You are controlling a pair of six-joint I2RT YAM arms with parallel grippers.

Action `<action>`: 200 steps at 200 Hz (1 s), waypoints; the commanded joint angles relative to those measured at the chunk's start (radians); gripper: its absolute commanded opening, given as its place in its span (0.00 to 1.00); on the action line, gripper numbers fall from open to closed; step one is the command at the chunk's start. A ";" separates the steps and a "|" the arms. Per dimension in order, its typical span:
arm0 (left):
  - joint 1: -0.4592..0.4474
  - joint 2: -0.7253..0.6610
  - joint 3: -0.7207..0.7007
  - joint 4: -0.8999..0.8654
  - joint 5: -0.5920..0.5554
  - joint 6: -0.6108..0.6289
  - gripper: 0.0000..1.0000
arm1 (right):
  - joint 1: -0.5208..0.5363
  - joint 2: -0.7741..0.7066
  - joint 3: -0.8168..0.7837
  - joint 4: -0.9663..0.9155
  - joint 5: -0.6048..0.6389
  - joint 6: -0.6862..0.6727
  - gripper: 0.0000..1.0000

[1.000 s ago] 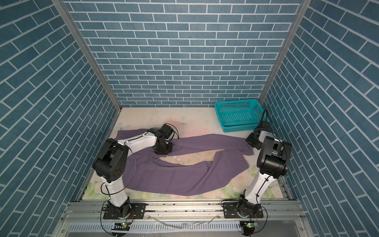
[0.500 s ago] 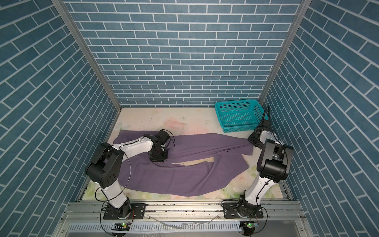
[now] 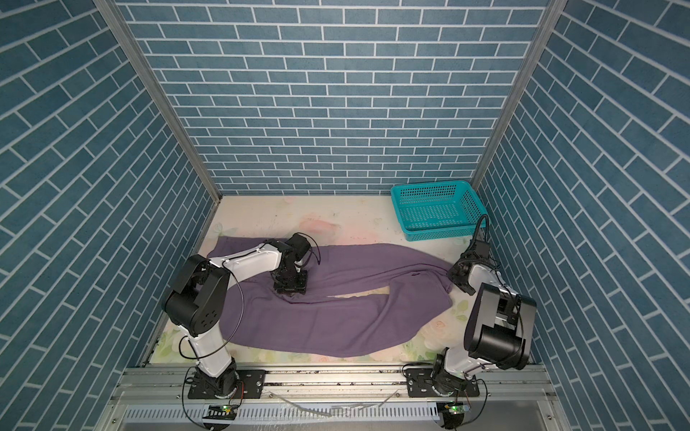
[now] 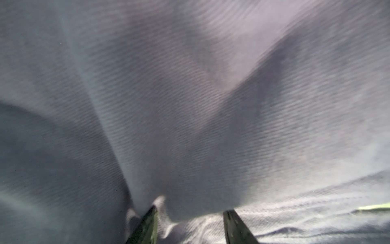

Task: Fold and stack the trousers
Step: Flatten out the trousers at the center of the table.

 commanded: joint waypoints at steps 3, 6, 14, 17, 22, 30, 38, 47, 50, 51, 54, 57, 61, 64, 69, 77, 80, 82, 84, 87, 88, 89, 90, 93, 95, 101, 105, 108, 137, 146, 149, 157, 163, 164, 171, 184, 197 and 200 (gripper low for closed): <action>0.019 -0.015 0.037 -0.120 -0.055 0.030 0.55 | -0.026 -0.040 0.032 -0.034 -0.010 0.003 0.48; 0.021 -0.020 0.040 -0.122 -0.058 0.031 0.55 | -0.031 -0.040 0.040 -0.035 -0.018 0.008 0.50; 0.029 -0.033 0.040 -0.127 -0.064 0.033 0.56 | -0.043 -0.036 0.063 -0.038 -0.041 0.021 0.51; 0.032 -0.039 0.039 -0.126 -0.063 0.032 0.56 | -0.048 -0.031 0.072 -0.035 -0.044 0.026 0.52; 0.037 -0.047 0.035 -0.125 -0.064 0.030 0.55 | -0.054 -0.021 0.088 -0.036 -0.071 0.034 0.52; 0.042 -0.057 0.026 -0.121 -0.058 0.027 0.56 | -0.064 0.000 0.118 -0.035 -0.105 0.046 0.52; 0.049 -0.064 0.013 -0.112 -0.050 0.024 0.56 | -0.074 0.030 0.146 -0.034 -0.139 0.057 0.52; 0.055 -0.071 -0.004 -0.101 -0.038 0.022 0.56 | -0.081 0.071 0.179 -0.033 -0.183 0.065 0.52; 0.057 -0.071 -0.010 -0.093 -0.035 0.022 0.56 | -0.083 0.085 0.192 -0.032 -0.199 0.067 0.53; 0.057 -0.071 -0.011 -0.091 -0.032 0.022 0.56 | -0.084 0.091 0.196 -0.032 -0.204 0.067 0.53; 0.059 -0.072 -0.016 -0.087 -0.029 0.022 0.56 | -0.086 0.107 0.208 -0.034 -0.220 0.068 0.53; 0.061 -0.074 -0.022 -0.083 -0.025 0.021 0.56 | -0.088 0.123 0.222 -0.037 -0.237 0.068 0.54; 0.063 -0.071 -0.031 -0.078 -0.020 0.021 0.56 | -0.088 0.146 0.238 -0.043 -0.258 0.068 0.54; 0.065 -0.071 -0.035 -0.073 -0.016 0.021 0.56 | -0.088 0.159 0.254 -0.048 -0.273 0.068 0.54; 0.069 -0.071 -0.044 -0.067 -0.008 0.021 0.56 | -0.090 0.188 0.274 -0.052 -0.292 0.068 0.55; 0.075 -0.070 -0.056 -0.056 0.002 0.022 0.56 | -0.090 0.223 0.297 -0.052 -0.323 0.069 0.57; 0.076 -0.070 -0.060 -0.052 0.006 0.021 0.56 | -0.090 0.234 0.305 -0.053 -0.330 0.069 0.58; 0.077 -0.069 -0.062 -0.050 0.007 0.021 0.56 | -0.091 0.240 0.310 -0.053 -0.334 0.069 0.59; 0.080 -0.069 -0.064 -0.048 0.009 0.022 0.56 | -0.091 0.251 0.317 -0.055 -0.339 0.069 0.60; 0.083 -0.068 -0.067 -0.044 0.011 0.023 0.56 | -0.091 0.258 0.321 -0.055 -0.342 0.069 0.60; 0.084 -0.068 -0.068 -0.043 0.011 0.023 0.56 | -0.092 0.262 0.324 -0.056 -0.346 0.070 0.61; 0.084 -0.068 -0.068 -0.042 0.011 0.024 0.56 | -0.092 0.266 0.325 -0.056 -0.347 0.069 0.61; 0.085 -0.067 -0.069 -0.041 0.012 0.025 0.56 | -0.092 0.269 0.327 -0.055 -0.348 0.069 0.61; 0.088 -0.066 -0.069 -0.038 0.014 0.026 0.56 | -0.092 0.277 0.332 -0.056 -0.351 0.068 0.62; 0.090 -0.066 -0.071 -0.036 0.015 0.026 0.56 | -0.092 0.283 0.335 -0.056 -0.353 0.068 0.62; 0.095 -0.061 -0.073 -0.032 0.018 0.028 0.56 | -0.092 0.298 0.344 -0.054 -0.357 0.066 0.62; 0.098 -0.059 -0.073 -0.029 0.021 0.030 0.56 | -0.092 0.308 0.346 -0.053 -0.360 0.066 0.62; 0.101 -0.056 -0.073 -0.028 0.022 0.032 0.56 | -0.091 0.316 0.349 -0.053 -0.361 0.066 0.62; 0.116 -0.032 -0.070 -0.009 0.052 0.038 0.56 | -0.095 0.374 0.367 -0.041 -0.379 0.065 0.61; 0.117 -0.024 -0.069 -0.007 0.055 0.040 0.56 | -0.096 0.389 0.369 -0.028 -0.395 0.063 0.60; 0.118 -0.020 -0.068 -0.005 0.055 0.040 0.56 | -0.096 0.394 0.371 -0.024 -0.401 0.063 0.59; 0.118 -0.016 -0.068 -0.004 0.058 0.039 0.56 | -0.098 0.408 0.375 -0.017 -0.413 0.063 0.55; 0.118 -0.014 -0.070 -0.002 0.061 0.039 0.56 | -0.098 0.415 0.379 -0.011 -0.423 0.064 0.50; 0.117 -0.013 -0.070 -0.001 0.061 0.039 0.56 | -0.098 0.416 0.379 -0.010 -0.424 0.064 0.49; 0.119 -0.013 -0.070 0.001 0.063 0.039 0.56 | -0.098 0.423 0.381 -0.002 -0.437 0.063 0.39; 0.119 -0.009 -0.070 0.003 0.065 0.039 0.55 | -0.098 0.426 0.383 0.020 -0.460 0.062 0.21; 0.119 -0.008 -0.069 0.003 0.064 0.036 0.55 | -0.099 0.416 0.383 0.031 -0.473 0.056 0.02; 0.119 -0.008 -0.070 0.003 0.064 0.035 0.54 | -0.098 0.411 0.382 0.031 -0.475 0.054 0.00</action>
